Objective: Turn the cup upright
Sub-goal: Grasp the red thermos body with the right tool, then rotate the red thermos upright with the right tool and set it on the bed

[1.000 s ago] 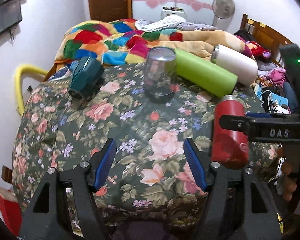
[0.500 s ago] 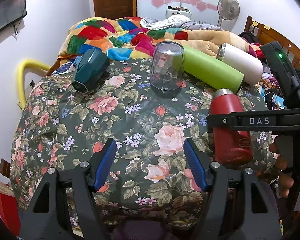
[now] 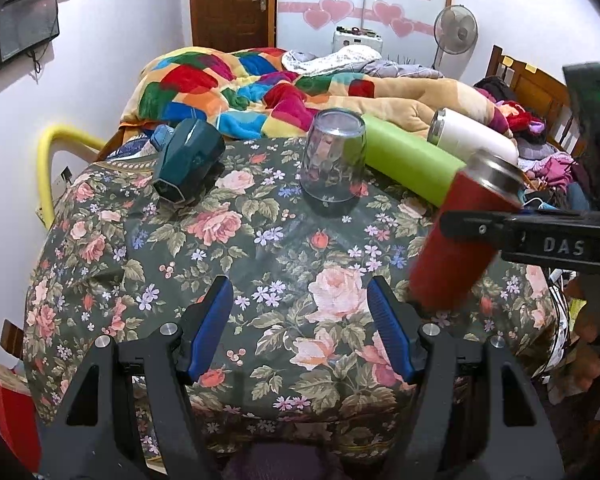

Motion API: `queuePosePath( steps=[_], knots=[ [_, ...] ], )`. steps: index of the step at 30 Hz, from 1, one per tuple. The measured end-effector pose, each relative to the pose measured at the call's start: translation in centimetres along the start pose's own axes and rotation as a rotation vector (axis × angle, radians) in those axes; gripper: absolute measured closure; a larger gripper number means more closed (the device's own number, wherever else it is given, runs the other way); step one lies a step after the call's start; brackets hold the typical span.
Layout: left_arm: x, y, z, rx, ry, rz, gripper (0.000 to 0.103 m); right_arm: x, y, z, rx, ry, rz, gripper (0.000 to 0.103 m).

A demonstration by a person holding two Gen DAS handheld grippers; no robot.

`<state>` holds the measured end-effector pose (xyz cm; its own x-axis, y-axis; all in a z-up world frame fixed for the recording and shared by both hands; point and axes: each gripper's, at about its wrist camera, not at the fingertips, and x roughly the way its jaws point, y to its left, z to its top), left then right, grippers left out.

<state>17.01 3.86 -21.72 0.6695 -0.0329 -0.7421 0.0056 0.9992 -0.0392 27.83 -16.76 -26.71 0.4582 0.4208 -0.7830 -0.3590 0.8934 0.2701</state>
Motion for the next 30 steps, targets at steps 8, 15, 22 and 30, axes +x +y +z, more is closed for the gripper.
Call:
queuePosePath(
  steps=[8, 15, 22, 30],
  knots=[
    [-0.3, -0.2, 0.4, -0.014, -0.008, -0.014, 0.034, -2.3, 1.9, 2.1, -0.082, -0.101, 0.001, 0.044],
    [0.1, -0.1, 0.5, -0.012, -0.004, -0.019, 0.034, -1.4, 2.6, 2.6, -0.146, -0.094, -0.035, 0.044],
    [0.6, -0.1, 0.6, -0.011, 0.003, -0.022, 0.034, 0.8, 2.7, 2.0, -0.181, -0.014, -0.048, 0.044],
    [1.3, 0.4, 0.9, -0.033, 0.009, -0.02, 0.034, 2.4, 3.4, 2.4, -0.222, 0.018, -0.058, 0.044]
  ],
)
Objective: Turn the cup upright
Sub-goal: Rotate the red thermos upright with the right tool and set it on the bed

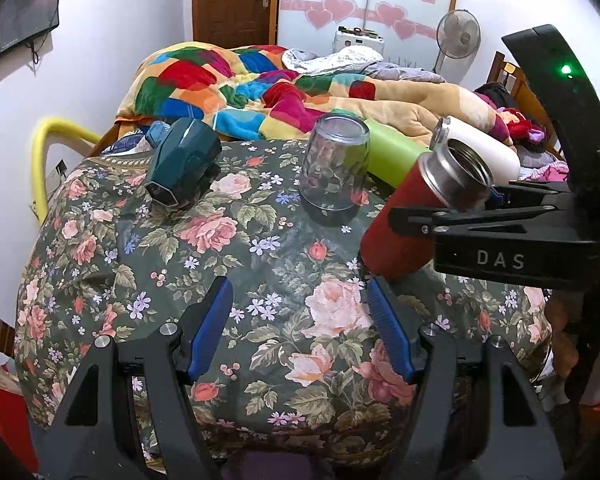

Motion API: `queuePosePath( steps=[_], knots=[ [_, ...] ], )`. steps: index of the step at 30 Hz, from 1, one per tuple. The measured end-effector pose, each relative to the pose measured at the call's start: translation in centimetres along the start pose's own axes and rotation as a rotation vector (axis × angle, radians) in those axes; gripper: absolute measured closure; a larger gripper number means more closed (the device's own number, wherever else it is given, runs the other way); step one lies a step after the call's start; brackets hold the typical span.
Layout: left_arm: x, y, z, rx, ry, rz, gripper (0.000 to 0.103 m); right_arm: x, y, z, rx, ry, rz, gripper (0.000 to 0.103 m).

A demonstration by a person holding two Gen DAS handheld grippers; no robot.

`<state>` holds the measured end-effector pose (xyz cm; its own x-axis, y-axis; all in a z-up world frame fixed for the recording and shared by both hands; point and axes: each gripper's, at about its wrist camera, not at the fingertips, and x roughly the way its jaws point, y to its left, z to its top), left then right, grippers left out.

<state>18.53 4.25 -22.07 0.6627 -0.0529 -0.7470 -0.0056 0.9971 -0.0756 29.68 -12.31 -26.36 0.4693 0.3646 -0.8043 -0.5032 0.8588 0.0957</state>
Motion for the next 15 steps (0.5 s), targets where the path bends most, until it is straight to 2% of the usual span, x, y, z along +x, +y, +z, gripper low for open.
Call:
queuePosePath(
  steps=[6, 10, 15],
  knots=[
    [0.3, 0.4, 0.3, -0.018, 0.005, 0.0, 0.034, 0.6, 0.1, 0.5, 0.005, -0.005, 0.008, 0.043],
    [-0.1, 0.4, 0.5, -0.015, -0.005, 0.002, 0.034, 0.7, 0.2, 0.4, 0.019, 0.02, 0.047, 0.04],
    [-1.8, 0.1, 0.7, -0.011, -0.036, 0.005, 0.034, -1.5, 0.3, -0.1, 0.022, -0.011, 0.047, 0.04]
  ],
)
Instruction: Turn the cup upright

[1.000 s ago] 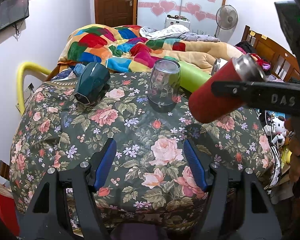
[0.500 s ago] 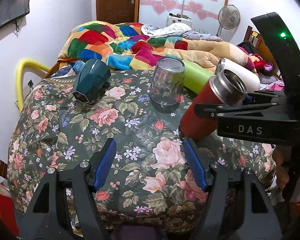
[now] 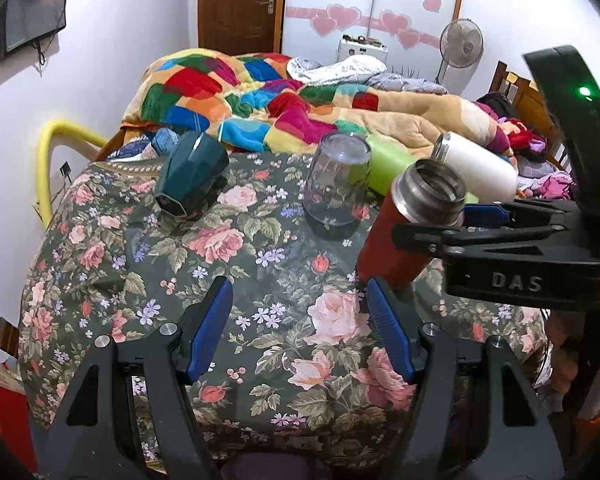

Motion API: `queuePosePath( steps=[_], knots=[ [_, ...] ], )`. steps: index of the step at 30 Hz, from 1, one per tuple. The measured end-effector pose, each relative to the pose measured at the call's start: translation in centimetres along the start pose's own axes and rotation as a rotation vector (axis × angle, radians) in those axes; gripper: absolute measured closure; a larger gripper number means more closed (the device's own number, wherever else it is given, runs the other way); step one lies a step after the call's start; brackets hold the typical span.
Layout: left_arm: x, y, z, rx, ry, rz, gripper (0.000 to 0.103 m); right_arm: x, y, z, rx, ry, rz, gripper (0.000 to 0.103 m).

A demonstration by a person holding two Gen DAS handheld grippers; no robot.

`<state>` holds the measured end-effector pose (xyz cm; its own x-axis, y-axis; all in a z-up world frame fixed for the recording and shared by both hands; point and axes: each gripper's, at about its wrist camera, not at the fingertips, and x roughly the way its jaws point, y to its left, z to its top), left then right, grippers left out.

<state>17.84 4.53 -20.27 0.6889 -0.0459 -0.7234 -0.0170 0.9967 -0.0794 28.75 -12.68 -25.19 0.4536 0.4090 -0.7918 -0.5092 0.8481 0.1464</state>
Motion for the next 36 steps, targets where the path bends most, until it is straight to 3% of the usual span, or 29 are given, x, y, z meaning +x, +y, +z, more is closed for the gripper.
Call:
queuePosePath(
  steps=[6, 13, 17, 24, 28, 34, 36],
  knots=[
    [-4.9, -0.8, 1.2, 0.004, -0.1, -0.02, 0.034, -5.4, 0.2, -0.7, 0.017, -0.113, 0.016, 0.04],
    [-13.7, -2.5, 3.0, 0.031, -0.307, -0.046, 0.034, -16.5, 1.6, -2.1, 0.006, -0.399, -0.025, 0.04],
    [-18.8, -3.4, 3.4, 0.035, -0.445, -0.051, 0.019, -22.9, 2.9, -3.6, -0.012, -0.584, -0.061, 0.04],
    [-26.0, -4.8, 2.4, 0.037, -0.635, -0.06, 0.01, -29.5, 4.9, -6.4, -0.008, -0.817, -0.099, 0.033],
    [-28.1, -5.4, 1.5, 0.042, -0.696, -0.031, 0.005, -30.6, 5.6, -7.6, 0.009, -0.88, -0.118, 0.022],
    [-28.8, -6.3, 0.3, 0.053, -0.714, 0.014, 0.001, -30.3, 5.6, -8.2, 0.033, -0.878, -0.151, 0.0],
    [-28.8, -6.4, 0.1, 0.056, -0.71, 0.02, 0.001, -30.3, 5.4, -8.7, 0.041, -0.869, -0.145, 0.0]
  ],
)
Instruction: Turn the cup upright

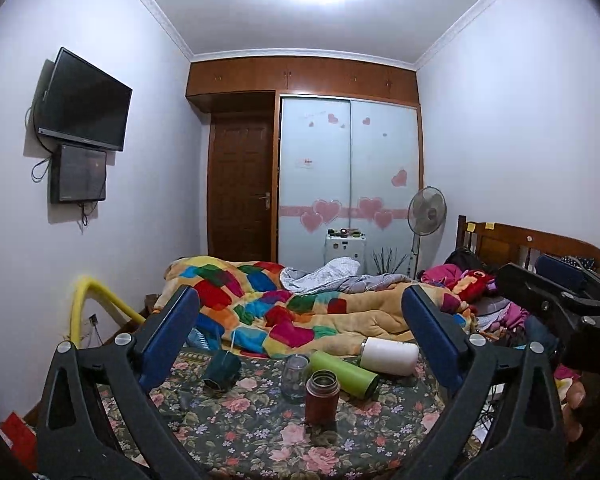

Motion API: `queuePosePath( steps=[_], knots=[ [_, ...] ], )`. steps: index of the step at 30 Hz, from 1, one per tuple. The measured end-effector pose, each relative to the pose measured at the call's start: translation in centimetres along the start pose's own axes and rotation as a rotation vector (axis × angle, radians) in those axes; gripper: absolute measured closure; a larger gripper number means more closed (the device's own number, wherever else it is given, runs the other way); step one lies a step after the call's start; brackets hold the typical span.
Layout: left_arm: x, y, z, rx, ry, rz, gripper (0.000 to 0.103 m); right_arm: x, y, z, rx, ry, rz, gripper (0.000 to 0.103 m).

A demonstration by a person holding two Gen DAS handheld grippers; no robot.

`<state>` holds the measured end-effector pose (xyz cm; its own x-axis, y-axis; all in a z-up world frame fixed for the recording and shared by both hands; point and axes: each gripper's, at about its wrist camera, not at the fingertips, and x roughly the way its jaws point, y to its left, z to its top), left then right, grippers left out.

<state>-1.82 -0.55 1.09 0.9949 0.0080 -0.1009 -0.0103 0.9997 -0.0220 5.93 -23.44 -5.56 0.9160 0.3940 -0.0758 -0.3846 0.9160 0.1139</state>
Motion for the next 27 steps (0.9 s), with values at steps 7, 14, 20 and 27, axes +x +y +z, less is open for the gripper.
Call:
queuePosePath(
  steps=[7, 14, 20, 27],
  knots=[
    [-0.3, 0.0, -0.4, -0.014, 0.023, 0.005, 0.001, -0.4, -0.2, -1.0, 0.007, 0.04, 0.002, 0.0],
    [-0.3, 0.1, -0.7, -0.017, 0.033, 0.012, 0.001, -1.8, -0.4, -1.2, 0.004, 0.048, -0.001, 0.0],
    [-0.1, -0.1, -1.1, -0.008, 0.039, 0.016, 0.001, -1.9, -0.3, -1.2, 0.0, 0.051, -0.001, 0.0],
    [0.2, -0.2, -1.1, -0.007, 0.045, 0.011, 0.001, -1.8, -0.4, -1.6, -0.001, 0.063, 0.001, 0.0]
  ],
)
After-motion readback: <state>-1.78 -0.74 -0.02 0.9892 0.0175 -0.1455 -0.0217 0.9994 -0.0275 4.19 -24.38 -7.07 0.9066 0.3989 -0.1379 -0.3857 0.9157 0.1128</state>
